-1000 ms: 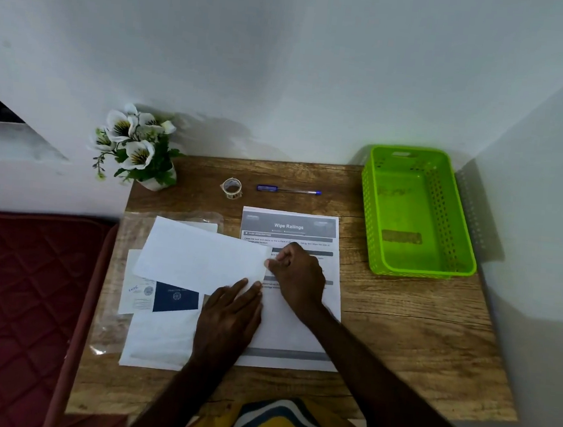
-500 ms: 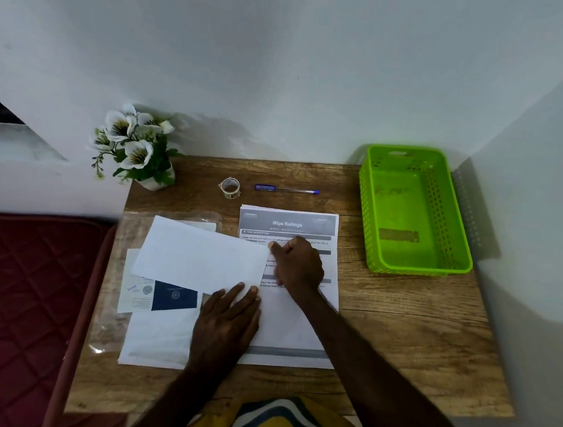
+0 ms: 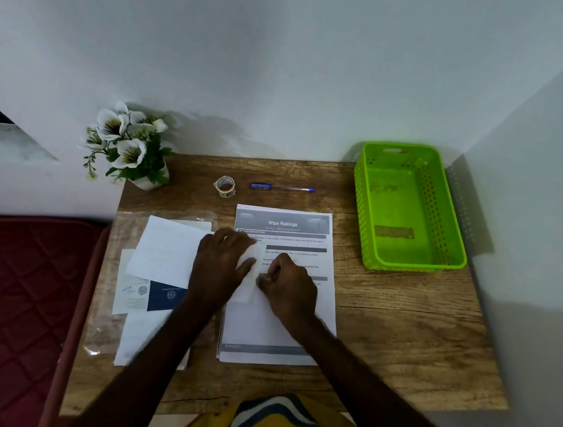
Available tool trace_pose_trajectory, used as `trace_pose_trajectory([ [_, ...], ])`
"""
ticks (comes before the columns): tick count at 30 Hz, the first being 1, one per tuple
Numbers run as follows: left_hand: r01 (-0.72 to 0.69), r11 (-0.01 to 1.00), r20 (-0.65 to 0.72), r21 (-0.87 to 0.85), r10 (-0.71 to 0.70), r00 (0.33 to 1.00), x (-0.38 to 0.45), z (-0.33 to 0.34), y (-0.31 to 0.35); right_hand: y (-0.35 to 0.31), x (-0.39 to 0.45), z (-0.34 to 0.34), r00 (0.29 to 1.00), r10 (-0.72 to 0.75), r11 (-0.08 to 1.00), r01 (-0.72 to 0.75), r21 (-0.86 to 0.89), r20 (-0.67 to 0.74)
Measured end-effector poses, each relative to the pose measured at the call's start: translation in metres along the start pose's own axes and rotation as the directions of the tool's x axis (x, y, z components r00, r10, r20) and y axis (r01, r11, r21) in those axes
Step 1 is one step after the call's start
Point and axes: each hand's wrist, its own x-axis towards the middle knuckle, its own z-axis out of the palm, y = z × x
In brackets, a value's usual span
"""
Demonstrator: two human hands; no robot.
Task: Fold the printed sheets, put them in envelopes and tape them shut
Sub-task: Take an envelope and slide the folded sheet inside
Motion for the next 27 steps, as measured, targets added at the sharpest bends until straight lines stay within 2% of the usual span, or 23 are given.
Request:
trace_pose_trajectory([
  [3,0.015,0.998,0.129,0.057,-0.022,0.991,0.021,-0.001,-0.009,0.000,0.001,0.002,1.000,0.012,1.000,-0.013,-0.005,-0.011],
  [6,0.014,1.000,0.126,0.006,-0.015,0.992,0.034,-0.003,-0.012,0.001,0.002,0.002,1.000,0.023,1.000,-0.024,-0.006,-0.007],
  [11,0.086,0.995,0.197,-0.056,-0.074,0.978,0.043,-0.004,-0.010,0.000,0.002,0.004,1.000,0.029,1.000,-0.029,-0.005,-0.005],
  [14,0.106,0.991,0.221,-0.078,-0.087,0.971,0.043,-0.006,-0.006,0.002,0.005,0.002,0.999,0.006,1.000,-0.007,0.026,0.043],
  [16,0.089,0.993,0.206,-0.080,-0.071,0.976,0.045,-0.010,-0.006,0.002,0.007,-0.002,0.998,-0.018,0.995,0.012,0.095,0.062],
  [20,0.020,0.991,0.126,-0.129,-0.004,0.992,0.049,-0.023,-0.010,-0.006,0.016,-0.012,0.997,-0.079,0.978,0.075,0.195,0.011],
  [24,-0.029,0.953,0.082,-0.302,0.056,0.995,0.062,-0.041,-0.003,-0.010,0.022,-0.017,0.993,-0.087,0.928,0.054,0.369,0.074],
  [27,0.011,0.971,0.069,-0.238,0.005,0.998,0.070,-0.054,0.002,-0.007,0.020,-0.018,0.991,-0.123,0.896,0.089,0.436,0.051],
])
